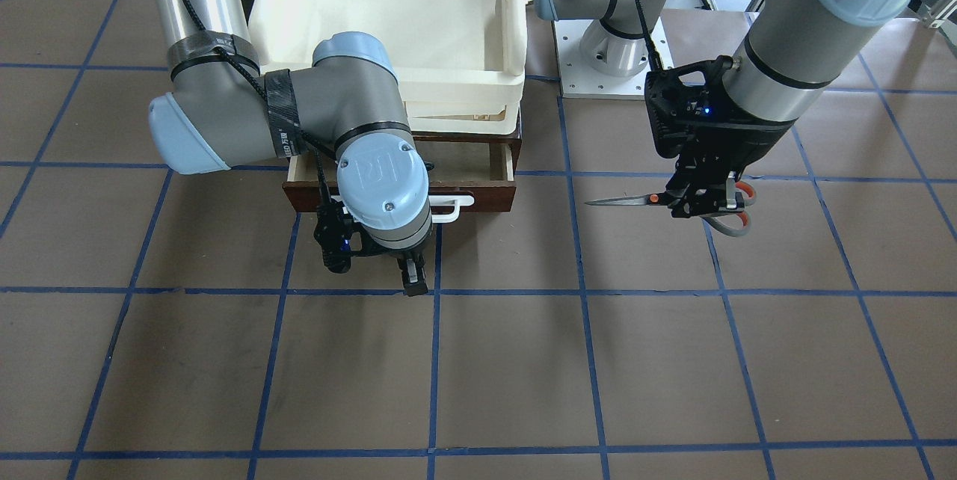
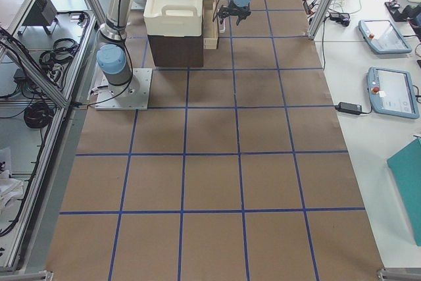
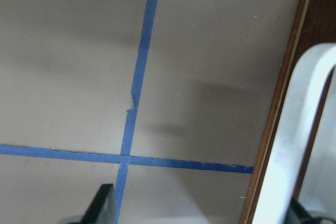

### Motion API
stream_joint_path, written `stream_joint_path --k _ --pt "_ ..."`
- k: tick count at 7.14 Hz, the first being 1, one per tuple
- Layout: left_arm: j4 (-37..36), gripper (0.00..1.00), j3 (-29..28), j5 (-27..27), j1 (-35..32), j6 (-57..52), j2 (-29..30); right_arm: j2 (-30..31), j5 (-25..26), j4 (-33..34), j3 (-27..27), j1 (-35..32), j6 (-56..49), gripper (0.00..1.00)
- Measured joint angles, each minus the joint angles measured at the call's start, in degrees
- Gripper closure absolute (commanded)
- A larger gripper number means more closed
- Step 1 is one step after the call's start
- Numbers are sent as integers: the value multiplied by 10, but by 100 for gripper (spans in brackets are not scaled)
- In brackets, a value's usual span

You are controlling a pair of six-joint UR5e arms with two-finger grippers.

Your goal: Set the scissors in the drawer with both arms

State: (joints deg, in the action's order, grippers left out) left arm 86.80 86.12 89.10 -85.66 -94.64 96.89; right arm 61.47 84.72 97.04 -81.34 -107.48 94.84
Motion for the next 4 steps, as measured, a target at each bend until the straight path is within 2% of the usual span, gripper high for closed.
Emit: stream_joint_path --k 4 --pt "-1 99 5 -1 -1 2 -2 -2 -1 3 22 8 -57 0"
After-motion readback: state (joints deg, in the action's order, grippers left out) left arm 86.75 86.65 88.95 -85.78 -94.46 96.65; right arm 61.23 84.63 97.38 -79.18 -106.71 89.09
